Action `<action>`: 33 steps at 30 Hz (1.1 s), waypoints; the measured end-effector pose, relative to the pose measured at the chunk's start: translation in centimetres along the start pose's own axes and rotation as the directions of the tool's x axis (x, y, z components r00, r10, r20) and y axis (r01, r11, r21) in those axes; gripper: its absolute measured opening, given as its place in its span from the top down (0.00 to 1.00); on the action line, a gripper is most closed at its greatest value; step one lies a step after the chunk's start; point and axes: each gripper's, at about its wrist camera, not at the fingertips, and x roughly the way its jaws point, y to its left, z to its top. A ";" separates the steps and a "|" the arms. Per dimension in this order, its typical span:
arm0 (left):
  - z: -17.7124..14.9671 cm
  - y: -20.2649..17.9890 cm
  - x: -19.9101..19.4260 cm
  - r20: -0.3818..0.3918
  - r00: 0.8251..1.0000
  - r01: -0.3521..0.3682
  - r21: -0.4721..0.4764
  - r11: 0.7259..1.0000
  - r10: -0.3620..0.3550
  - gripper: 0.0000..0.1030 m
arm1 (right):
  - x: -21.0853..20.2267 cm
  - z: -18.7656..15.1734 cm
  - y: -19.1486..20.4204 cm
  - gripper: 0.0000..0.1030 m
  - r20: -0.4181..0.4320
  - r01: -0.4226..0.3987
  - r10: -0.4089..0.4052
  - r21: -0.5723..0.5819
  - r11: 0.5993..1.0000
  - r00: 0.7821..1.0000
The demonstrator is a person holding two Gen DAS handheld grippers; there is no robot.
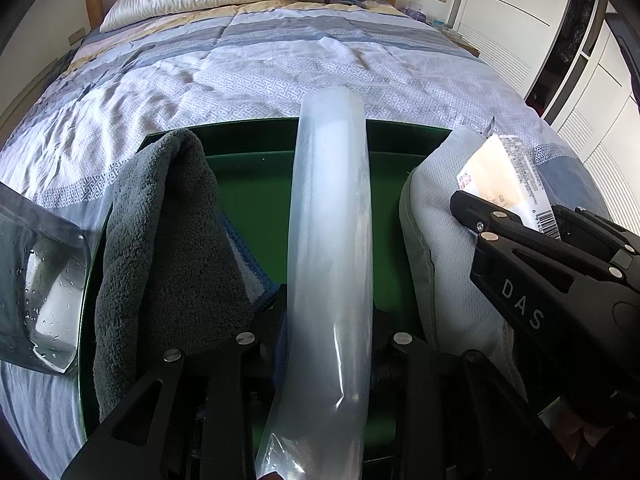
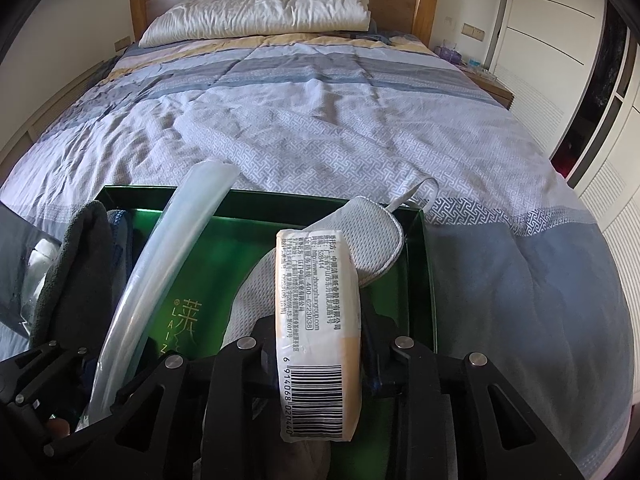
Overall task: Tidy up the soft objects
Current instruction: 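Lower the bag and tissue pack into the green tray beside the towels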
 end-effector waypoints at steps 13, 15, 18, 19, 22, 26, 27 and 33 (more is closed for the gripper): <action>0.1 0.0 0.0 0.004 1.000 -0.001 -0.004 1.000 0.001 0.74 | 0.8 -0.2 0.0 0.71 -0.010 -0.004 0.004 0.007 1.000 1.000; 0.1 0.0 0.0 0.005 1.000 -0.001 -0.005 1.000 0.001 0.74 | 0.9 -0.2 -0.1 0.71 -0.011 -0.003 0.003 0.010 1.000 1.000; 0.1 -0.1 0.0 0.004 1.000 -0.005 -0.003 1.000 0.005 0.74 | 1.1 -0.2 -0.1 0.71 -0.014 -0.004 0.004 0.015 1.000 1.000; 0.1 0.0 0.0 0.003 1.000 -0.003 -0.005 1.000 0.003 0.74 | 1.2 -0.2 -0.1 0.71 -0.014 -0.004 0.004 0.015 1.000 1.000; 0.1 -0.1 0.0 0.001 1.000 -0.003 -0.006 1.000 0.003 0.74 | 1.3 -0.2 -0.1 0.71 -0.016 -0.004 0.005 0.017 1.000 1.000; 0.1 -0.2 0.1 0.002 1.000 -0.006 -0.002 1.000 0.006 0.74 | 1.3 -0.3 -0.2 0.68 -0.018 -0.006 0.006 0.022 1.000 1.000; 0.1 -0.2 0.1 0.003 1.000 -0.005 -0.001 1.000 0.005 0.74 | 1.3 -0.3 -0.3 0.65 -0.019 -0.005 0.006 0.024 1.000 1.000; 0.1 -0.3 0.1 0.004 1.000 -0.005 0.001 1.000 0.005 0.70 | 1.3 -0.4 -0.7 0.52 -0.020 0.003 -0.002 0.047 0.999 1.000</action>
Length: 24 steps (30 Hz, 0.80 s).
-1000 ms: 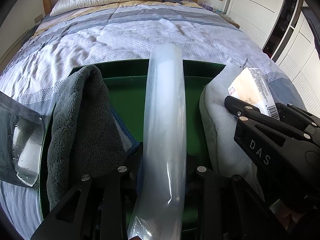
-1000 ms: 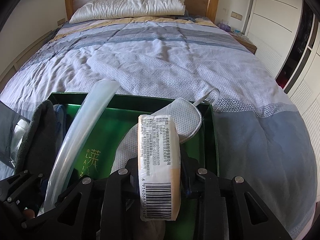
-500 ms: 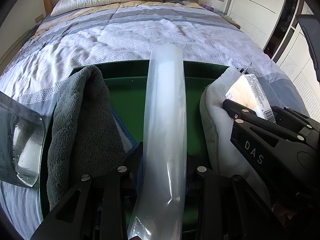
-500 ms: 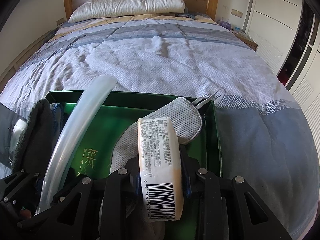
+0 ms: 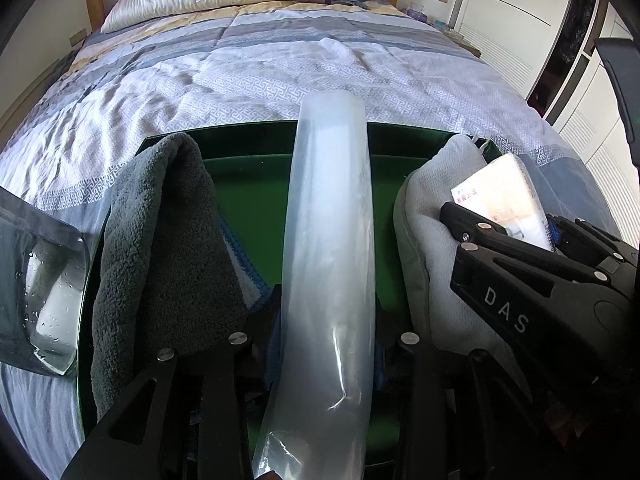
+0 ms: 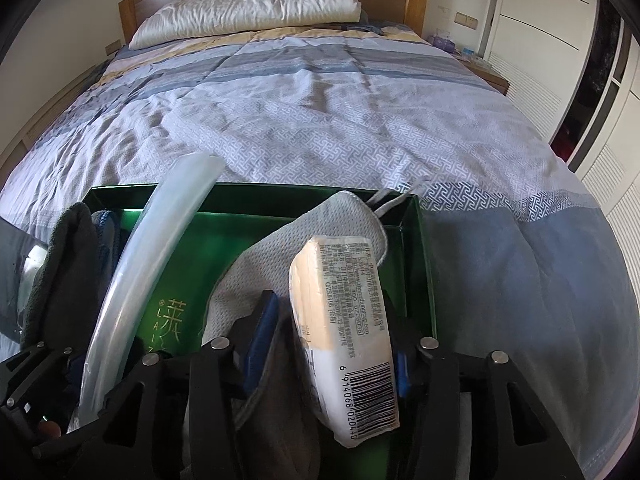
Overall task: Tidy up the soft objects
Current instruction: 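Lower the bag and tissue pack into the green tray beside the towels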
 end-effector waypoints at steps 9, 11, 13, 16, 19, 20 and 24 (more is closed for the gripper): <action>0.1 0.1 0.0 0.001 1.000 0.004 0.002 1.000 -0.004 0.69 | 0.2 0.2 0.0 0.49 -0.006 -0.003 0.003 -0.001 1.000 1.000; 0.0 0.2 0.0 0.003 1.000 0.005 0.001 1.000 -0.005 0.69 | 0.1 0.2 0.0 0.48 -0.005 -0.001 0.001 -0.003 1.000 1.000; 0.1 0.2 0.0 0.001 1.000 0.009 0.004 1.000 -0.009 0.65 | 0.1 0.1 0.1 0.45 -0.005 0.002 -0.002 -0.005 1.000 1.000; 0.0 0.0 0.0 -0.005 1.000 0.011 0.009 1.000 -0.011 0.56 | 0.1 0.2 0.1 0.34 -0.007 0.004 -0.004 -0.006 1.000 1.000; 0.0 -0.1 0.0 -0.003 1.000 0.011 0.009 1.000 -0.011 0.56 | 0.0 0.1 0.1 0.30 -0.006 0.008 -0.008 -0.006 1.000 1.000; 0.0 -0.1 0.0 -0.003 1.000 0.011 0.008 1.000 -0.011 0.56 | 0.0 0.1 0.1 0.30 -0.005 0.009 -0.009 -0.005 1.000 1.000; 0.0 -0.2 0.0 -0.005 1.000 0.015 0.006 1.000 -0.015 0.53 | 0.0 0.2 0.1 0.28 -0.004 0.013 -0.013 -0.004 1.000 1.000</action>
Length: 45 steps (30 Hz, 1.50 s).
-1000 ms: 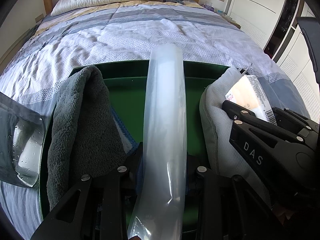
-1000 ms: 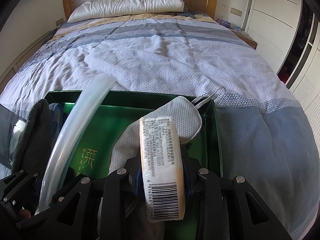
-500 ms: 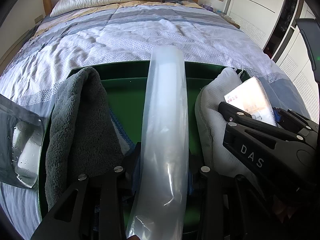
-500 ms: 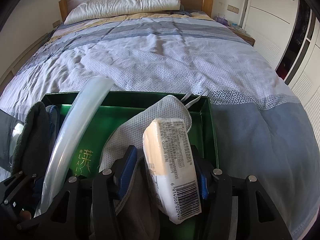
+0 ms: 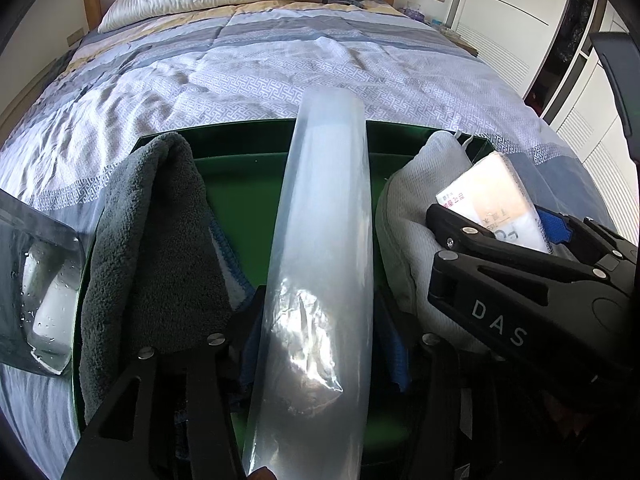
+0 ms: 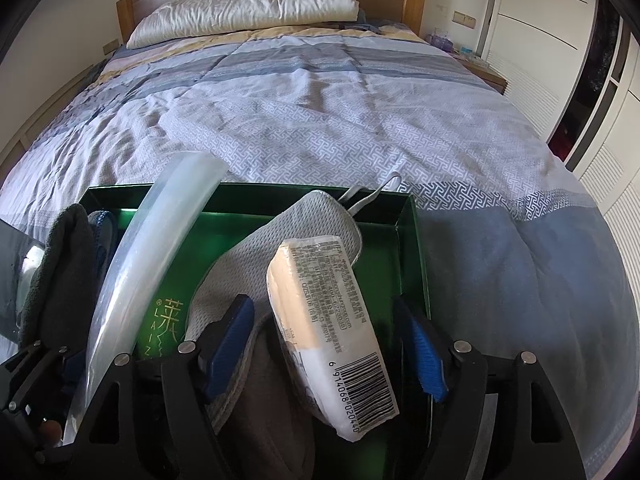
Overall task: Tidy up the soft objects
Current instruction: 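Lower the bag and tissue pack into the green tray beside the towels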
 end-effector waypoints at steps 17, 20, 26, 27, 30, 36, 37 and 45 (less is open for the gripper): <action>-0.1 -0.1 0.0 0.005 1.000 0.001 0.002 1.000 -0.001 0.43 | -0.3 0.0 -0.1 0.26 0.009 0.015 -0.015 -0.001 1.000 1.000; 0.0 -0.1 0.0 0.005 1.000 0.002 0.003 1.000 -0.002 0.43 | -0.3 0.0 -0.1 0.26 0.009 0.015 -0.015 -0.001 1.000 1.000; -0.1 -0.1 0.0 0.005 1.000 0.000 0.006 1.000 0.000 0.42 | -0.3 0.0 -0.2 0.26 0.008 0.015 -0.015 -0.003 1.000 1.000; -0.1 -0.1 0.1 0.005 1.000 0.000 0.005 1.000 0.000 0.41 | -0.3 0.0 -0.2 0.25 0.008 0.015 -0.015 -0.003 1.000 1.000; -0.1 0.0 0.1 0.002 1.000 0.000 0.000 1.000 0.000 0.27 | -0.2 0.1 -0.1 0.21 0.007 0.009 -0.009 -0.002 1.000 1.000; -0.1 0.1 0.2 0.002 1.000 -0.003 -0.002 1.000 0.003 0.25 | -0.2 0.2 0.0 0.16 0.007 0.003 -0.003 -0.001 1.000 1.000; -0.1 0.1 0.2 0.002 1.000 -0.004 -0.001 1.000 0.004 0.25 | -0.2 0.2 0.0 0.16 0.008 0.002 -0.002 -0.001 1.000 1.000; -0.1 0.2 0.2 0.005 1.000 -0.005 -0.002 1.000 0.005 0.24 | -0.1 0.2 0.0 0.15 0.008 0.002 -0.002 -0.001 1.000 1.000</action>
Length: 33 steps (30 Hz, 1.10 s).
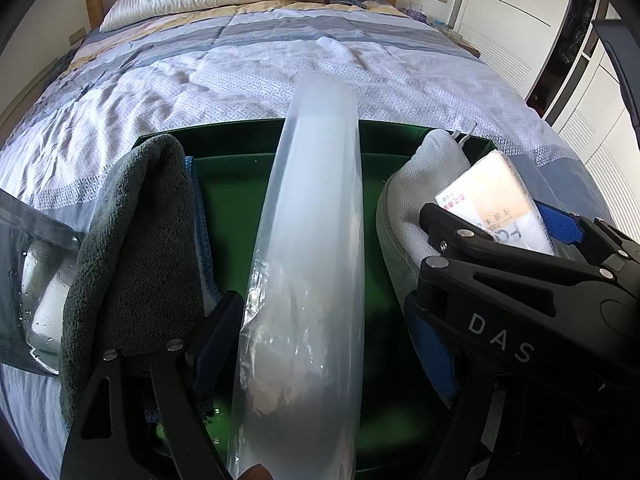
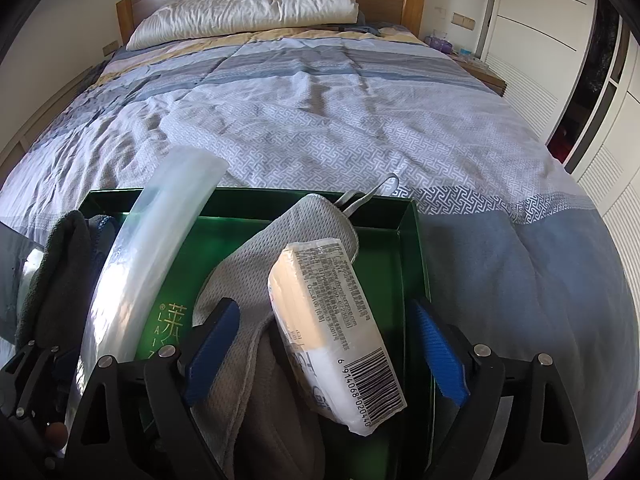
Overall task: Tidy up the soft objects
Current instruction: 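Lower the bag and tissue pack into the green tray beside the towels, then open both tools, releasing the bag and tissue pack in the tray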
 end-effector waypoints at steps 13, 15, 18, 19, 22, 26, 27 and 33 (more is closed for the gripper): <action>0.2 -0.4 -0.1 0.005 1.000 -0.014 0.006 1.000 0.014 0.23 | -0.6 0.0 0.2 0.09 0.009 -0.009 0.009 0.005 1.000 1.000; 0.3 -0.4 -0.2 0.007 1.000 -0.015 0.009 1.000 0.015 0.21 | -0.6 0.0 0.1 0.07 0.008 -0.013 0.013 0.005 1.000 1.000; 0.3 -0.4 -0.3 0.011 1.000 -0.018 0.011 1.000 0.017 0.19 | -0.8 0.0 0.1 0.03 0.011 -0.022 0.022 0.007 1.000 1.000; 0.3 -0.5 -0.3 0.011 1.000 -0.019 0.014 1.000 0.019 0.19 | -0.9 0.0 0.1 0.00 0.013 -0.024 0.024 0.007 1.000 1.000; 0.3 -0.6 -0.5 0.018 1.000 -0.022 0.019 1.000 0.021 0.18 | -1.2 0.1 -0.2 0.00 0.017 0.002 -0.002 0.016 1.000 1.000; 0.3 -0.9 -0.8 0.030 0.999 -0.024 0.027 0.999 0.023 0.18 | -1.2 0.0 -0.5 0.00 0.013 0.015 -0.016 0.020 1.000 1.000; 0.3 -0.9 -0.8 0.033 0.999 -0.027 0.030 0.999 0.026 0.18 | -1.2 -0.1 -0.5 0.00 0.012 0.013 -0.013 0.017 1.000 1.000; 0.2 -0.9 -1.0 0.045 0.999 -0.022 0.031 0.999 0.020 0.18 | -1.3 -0.1 -0.5 0.00 0.023 0.008 -0.008 0.019 1.000 1.000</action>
